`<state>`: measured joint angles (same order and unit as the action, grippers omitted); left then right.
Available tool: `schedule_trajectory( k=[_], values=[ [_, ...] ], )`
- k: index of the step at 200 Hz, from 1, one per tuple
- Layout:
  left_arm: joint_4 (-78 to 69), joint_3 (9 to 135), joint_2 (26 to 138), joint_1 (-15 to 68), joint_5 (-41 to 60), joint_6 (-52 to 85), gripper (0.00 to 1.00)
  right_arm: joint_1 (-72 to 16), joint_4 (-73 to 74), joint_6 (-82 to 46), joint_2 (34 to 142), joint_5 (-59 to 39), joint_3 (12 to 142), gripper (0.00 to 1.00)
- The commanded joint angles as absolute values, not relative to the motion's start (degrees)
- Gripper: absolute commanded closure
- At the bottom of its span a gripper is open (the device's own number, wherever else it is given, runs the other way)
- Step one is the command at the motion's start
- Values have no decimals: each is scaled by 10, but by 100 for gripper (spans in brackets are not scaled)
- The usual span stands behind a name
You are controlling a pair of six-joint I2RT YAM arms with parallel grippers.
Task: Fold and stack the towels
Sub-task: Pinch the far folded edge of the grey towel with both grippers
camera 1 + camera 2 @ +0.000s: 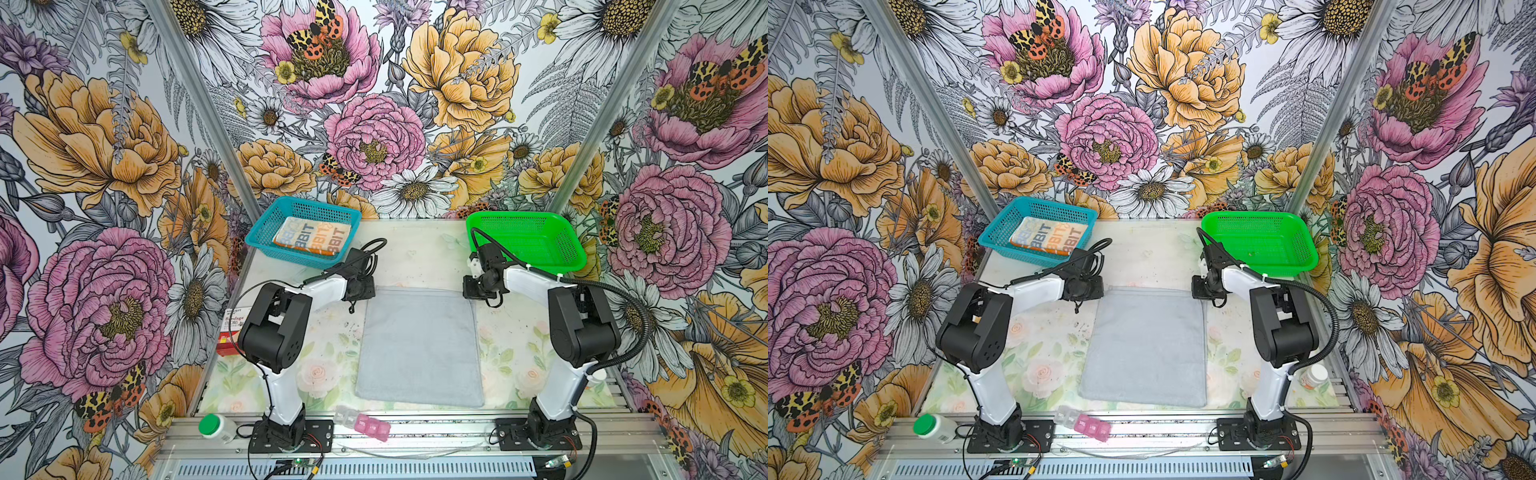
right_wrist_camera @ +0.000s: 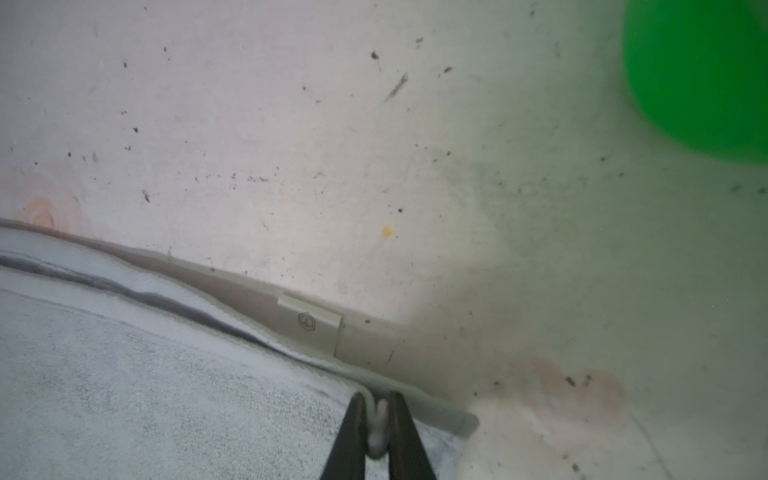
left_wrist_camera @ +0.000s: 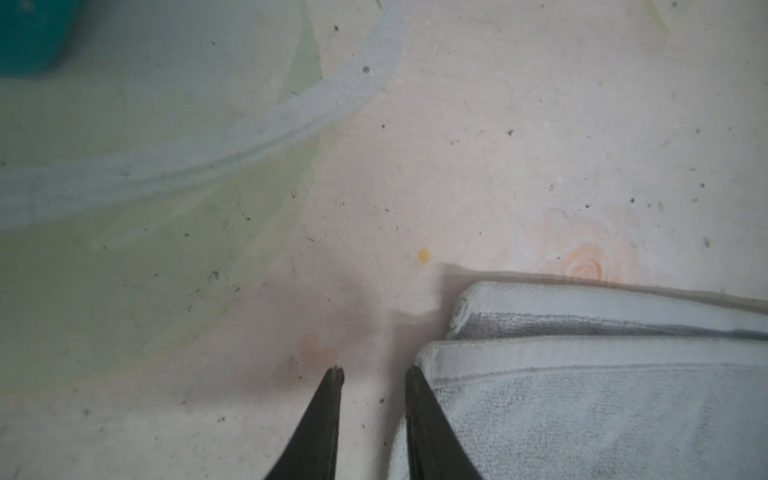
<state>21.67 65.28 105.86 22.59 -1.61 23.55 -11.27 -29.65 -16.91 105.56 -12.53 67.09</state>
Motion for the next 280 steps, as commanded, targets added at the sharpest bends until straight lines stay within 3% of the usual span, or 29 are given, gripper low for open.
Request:
schedule_trajectory(
  k=[1,152,219,280],
  values=[
    [194,650,1059,220,0,228,71,-115,-286,-167,1059,-127,687,97],
    [180,665,1091,236,37,235,74,-116,-288,-165,1059,-140,687,100],
    [181,659,1080,241,42,234,98,-115,-289,-165,1059,-140,690,100],
    [229,655,1018,257,-32,210,100,-117,-298,-167,1038,-140,685,100]
  ],
)
